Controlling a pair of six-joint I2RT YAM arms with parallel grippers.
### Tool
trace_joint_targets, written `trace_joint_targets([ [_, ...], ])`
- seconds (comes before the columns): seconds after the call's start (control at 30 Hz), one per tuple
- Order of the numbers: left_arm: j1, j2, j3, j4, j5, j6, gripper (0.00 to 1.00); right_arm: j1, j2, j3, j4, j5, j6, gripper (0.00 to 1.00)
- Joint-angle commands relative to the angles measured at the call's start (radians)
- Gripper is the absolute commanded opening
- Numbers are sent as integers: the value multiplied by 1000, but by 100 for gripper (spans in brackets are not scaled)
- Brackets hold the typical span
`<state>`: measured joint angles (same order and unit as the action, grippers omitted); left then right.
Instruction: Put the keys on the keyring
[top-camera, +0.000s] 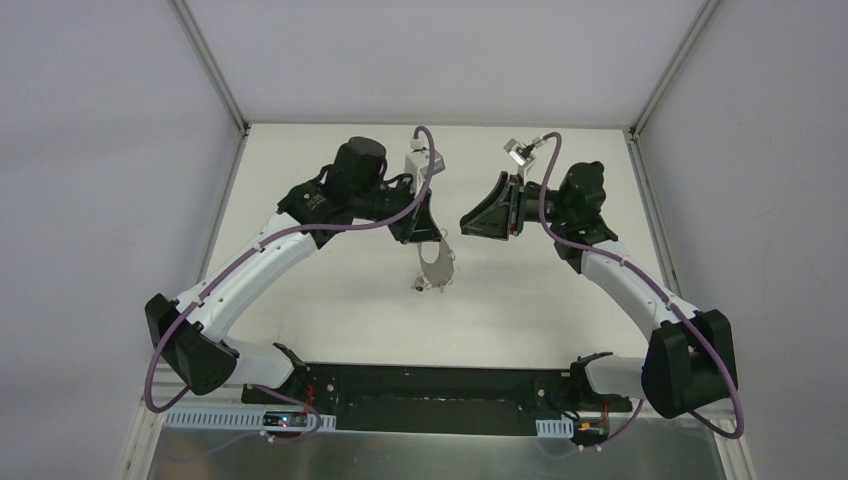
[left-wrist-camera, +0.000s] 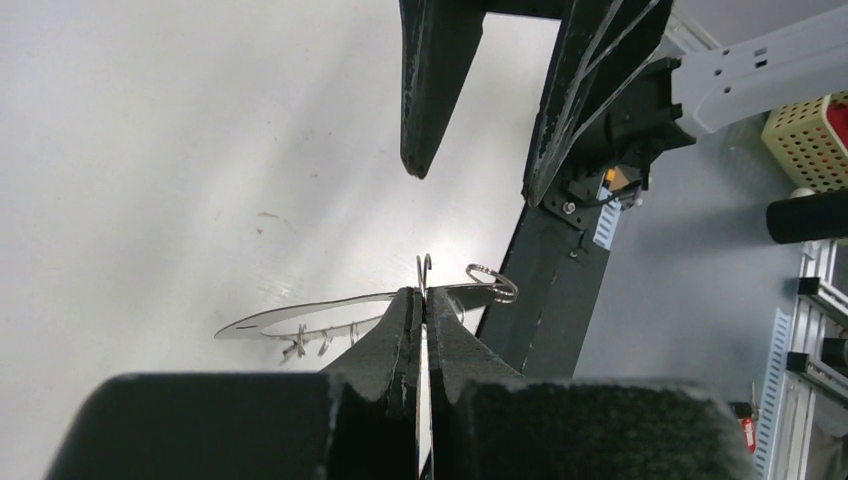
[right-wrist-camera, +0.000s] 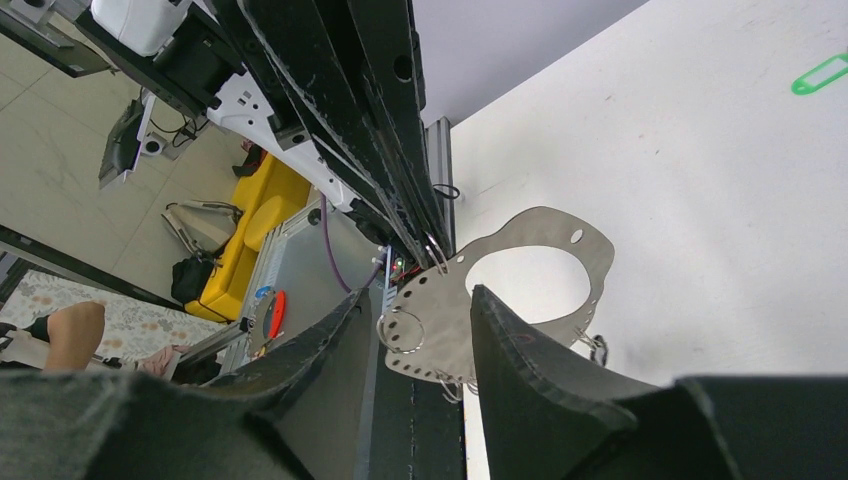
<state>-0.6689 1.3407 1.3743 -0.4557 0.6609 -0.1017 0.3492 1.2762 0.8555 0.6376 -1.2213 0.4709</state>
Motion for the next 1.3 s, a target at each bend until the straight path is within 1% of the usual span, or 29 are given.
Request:
trace_joint_targets([
  [0.0, -26, -27, 64, -73, -67, 69, 0, -2, -28, 62, -22, -35, -54, 44],
  [0.17, -45, -23, 64, -79, -88, 68, 0, 9, -19, 53, -22, -34, -59, 44],
  [0.33, -51, -24, 48, -47, -72, 50, 0, 24, -12, 50, -47, -26, -86, 44],
  [0.47, -51, -23, 26, -15, -27, 40, 0, 47, -7, 81, -151, -24, -174, 41],
  [0.67, -51, -34, -29, 46, 50, 40, 0, 85, 2, 141, -397, -5, -411, 37],
  [0.8, -51, -37, -49, 60, 72, 49, 0, 109, 3, 167, -503, 1, -509, 35],
  [0.87, -51, -34, -49, 63, 93, 48, 0, 123, 4, 179, -562, 12, -563, 32],
  [1.07, -50, -35, -50, 68, 123, 43, 0, 145, -1, 191, -695, 33, -694, 20],
  [1.1, -50, -36, -52, 69, 124, 44, 0, 147, -3, 192, -707, 37, -707, 18],
  [1.17, -51, -38, -58, 71, 125, 46, 0, 148, -5, 192, -714, 37, -715, 11],
  [1.27, -51, -39, -62, 71, 122, 52, 0, 149, -6, 194, -712, 27, -708, 7],
])
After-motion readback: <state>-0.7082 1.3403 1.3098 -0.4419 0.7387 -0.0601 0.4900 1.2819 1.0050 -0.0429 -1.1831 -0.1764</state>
